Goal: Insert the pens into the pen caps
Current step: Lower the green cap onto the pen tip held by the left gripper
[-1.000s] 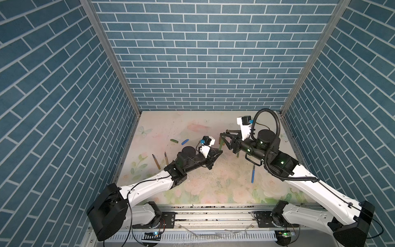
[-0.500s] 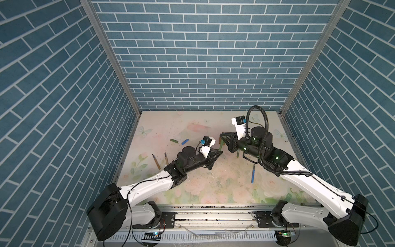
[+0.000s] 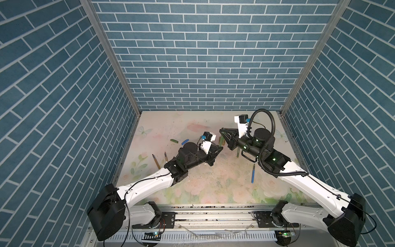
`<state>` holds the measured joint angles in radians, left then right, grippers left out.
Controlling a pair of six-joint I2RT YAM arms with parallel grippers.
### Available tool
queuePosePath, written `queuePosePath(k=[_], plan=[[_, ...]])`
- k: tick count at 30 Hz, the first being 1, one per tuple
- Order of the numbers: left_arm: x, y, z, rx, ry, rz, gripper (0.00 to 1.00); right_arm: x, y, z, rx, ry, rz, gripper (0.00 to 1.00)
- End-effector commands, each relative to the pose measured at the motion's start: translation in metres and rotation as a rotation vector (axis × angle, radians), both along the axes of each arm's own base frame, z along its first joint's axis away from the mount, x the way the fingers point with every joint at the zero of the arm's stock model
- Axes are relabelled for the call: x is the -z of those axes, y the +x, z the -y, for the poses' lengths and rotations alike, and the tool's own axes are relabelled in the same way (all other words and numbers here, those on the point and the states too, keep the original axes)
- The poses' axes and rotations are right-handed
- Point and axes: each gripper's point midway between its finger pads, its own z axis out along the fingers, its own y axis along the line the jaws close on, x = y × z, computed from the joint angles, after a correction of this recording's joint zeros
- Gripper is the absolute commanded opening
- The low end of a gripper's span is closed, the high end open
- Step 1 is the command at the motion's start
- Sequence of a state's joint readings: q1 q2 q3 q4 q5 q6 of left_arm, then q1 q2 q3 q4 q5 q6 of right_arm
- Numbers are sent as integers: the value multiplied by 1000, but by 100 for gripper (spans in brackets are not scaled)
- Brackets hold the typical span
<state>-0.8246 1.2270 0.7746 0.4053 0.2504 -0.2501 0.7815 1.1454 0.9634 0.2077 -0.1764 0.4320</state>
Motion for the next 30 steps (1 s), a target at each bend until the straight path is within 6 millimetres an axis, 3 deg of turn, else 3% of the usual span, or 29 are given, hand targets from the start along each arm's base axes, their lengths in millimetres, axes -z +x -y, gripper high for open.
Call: queuePosePath(k=[1,9,22,26,28,30], plan=[[-141,0,-9,-30,-278,300,0,99,-27,-18,-133,-150,-273,7],[-188,10,-18,-36,-325,371,0,128,-32,-16,-139,-177,-329,7],[-239,12,-32,-43,-391,455,0,162,-33,-22,-156,-192,-394,7],[-234,14,-28,-25,-374,442,0,159,-31,-23,-156,-187,-392,8],[-216,16,-22,-8,-348,410,0,149,-29,-22,-140,-177,-371,9],[-185,19,-16,12,-319,347,0,131,-24,-17,-108,-164,-331,12]])
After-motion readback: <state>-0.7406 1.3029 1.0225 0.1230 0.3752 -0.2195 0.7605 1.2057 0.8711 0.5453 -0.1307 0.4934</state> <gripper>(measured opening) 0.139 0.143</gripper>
